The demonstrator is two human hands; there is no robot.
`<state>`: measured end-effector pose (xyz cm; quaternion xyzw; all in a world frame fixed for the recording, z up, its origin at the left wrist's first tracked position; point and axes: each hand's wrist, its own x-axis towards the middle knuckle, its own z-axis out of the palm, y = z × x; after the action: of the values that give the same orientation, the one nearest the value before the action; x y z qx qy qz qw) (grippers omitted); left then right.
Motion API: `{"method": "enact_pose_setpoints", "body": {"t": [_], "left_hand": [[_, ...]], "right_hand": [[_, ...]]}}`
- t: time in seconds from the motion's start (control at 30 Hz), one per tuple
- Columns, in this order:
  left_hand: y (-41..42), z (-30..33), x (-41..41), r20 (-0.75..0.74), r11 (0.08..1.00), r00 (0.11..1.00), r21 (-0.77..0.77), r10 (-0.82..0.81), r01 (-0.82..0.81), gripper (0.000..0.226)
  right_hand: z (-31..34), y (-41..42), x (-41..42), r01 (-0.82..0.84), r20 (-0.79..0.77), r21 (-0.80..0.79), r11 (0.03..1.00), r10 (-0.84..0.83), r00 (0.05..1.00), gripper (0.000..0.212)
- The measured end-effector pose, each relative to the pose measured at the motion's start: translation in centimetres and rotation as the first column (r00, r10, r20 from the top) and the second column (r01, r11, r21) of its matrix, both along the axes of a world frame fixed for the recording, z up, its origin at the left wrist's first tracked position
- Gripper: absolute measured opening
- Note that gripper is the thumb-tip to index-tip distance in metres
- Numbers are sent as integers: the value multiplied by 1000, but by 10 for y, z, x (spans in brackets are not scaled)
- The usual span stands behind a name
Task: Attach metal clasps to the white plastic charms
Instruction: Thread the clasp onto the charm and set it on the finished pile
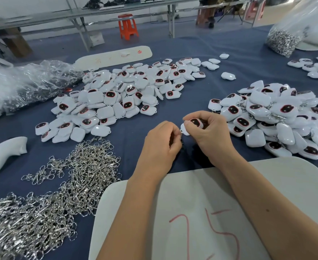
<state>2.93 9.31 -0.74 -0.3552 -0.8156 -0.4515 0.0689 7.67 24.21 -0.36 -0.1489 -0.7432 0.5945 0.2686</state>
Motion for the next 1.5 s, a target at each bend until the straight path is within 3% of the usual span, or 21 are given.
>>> {"method": "enact_pose_setpoints", "body": {"t": [0.47, 0.7, 0.8, 0.9, 1.0, 1.13, 1.23, 1.5], "left_hand": [[0, 1, 4, 0, 995, 998, -87, 56, -55, 11], [1, 3, 6, -9, 989, 998, -135, 60, -61, 10], [0, 1, 5, 6, 992, 998, -110, 69, -68, 11], [1, 1, 4, -18, 998, 997, 1, 71, -70, 11], [5, 1, 2, -60, 995, 997, 92, 52, -46, 8], [4, 0, -2, -54, 987, 998, 158, 27, -18, 12], [2, 0, -4, -42, 985, 999, 170, 22, -15, 20], [-1, -1, -7, -85, 977, 992, 201, 95, -76, 12]], "right_hand": [[-1, 0, 0, -8, 0, 201, 980, 8, 1000, 13], [-3, 2, 0, -49, 11, 169, 984, 47, 999, 15], [-4, 3, 0, -54, 8, 115, 992, 54, 999, 15], [-4, 5, -1, -50, 1, -51, 997, 50, 999, 14], [-3, 6, 0, -73, -31, -251, 965, 67, 997, 13], [-2, 7, 0, -140, -64, -386, 912, 125, 990, 13], [-3, 6, -1, -187, -77, -426, 885, 171, 982, 12], [-7, 6, -3, -211, -116, -463, 861, 177, 977, 6]]}}
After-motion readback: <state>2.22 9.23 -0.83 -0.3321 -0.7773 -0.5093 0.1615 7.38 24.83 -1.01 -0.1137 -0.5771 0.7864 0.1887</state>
